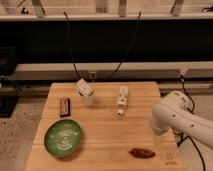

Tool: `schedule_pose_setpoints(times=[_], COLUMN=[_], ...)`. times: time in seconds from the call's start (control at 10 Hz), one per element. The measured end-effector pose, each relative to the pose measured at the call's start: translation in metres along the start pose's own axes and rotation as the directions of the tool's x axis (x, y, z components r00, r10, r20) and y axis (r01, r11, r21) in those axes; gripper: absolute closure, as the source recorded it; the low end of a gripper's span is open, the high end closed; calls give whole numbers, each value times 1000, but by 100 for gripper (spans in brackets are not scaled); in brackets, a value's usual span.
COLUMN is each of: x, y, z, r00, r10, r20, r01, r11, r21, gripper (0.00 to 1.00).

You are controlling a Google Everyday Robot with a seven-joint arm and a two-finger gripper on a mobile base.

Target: Drag the pepper across the table

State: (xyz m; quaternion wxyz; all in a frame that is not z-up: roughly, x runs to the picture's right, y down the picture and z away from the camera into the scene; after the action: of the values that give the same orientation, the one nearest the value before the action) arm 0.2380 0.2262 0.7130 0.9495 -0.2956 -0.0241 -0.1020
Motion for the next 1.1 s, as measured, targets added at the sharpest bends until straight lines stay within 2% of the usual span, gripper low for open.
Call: schedule_pose_setpoints(times=[1.1], x=[-19], y=[24], z=[35], r00=[995], r10=[-102], r20=[24], r01=[102], r11=[995], r21=[1], gripper=[20])
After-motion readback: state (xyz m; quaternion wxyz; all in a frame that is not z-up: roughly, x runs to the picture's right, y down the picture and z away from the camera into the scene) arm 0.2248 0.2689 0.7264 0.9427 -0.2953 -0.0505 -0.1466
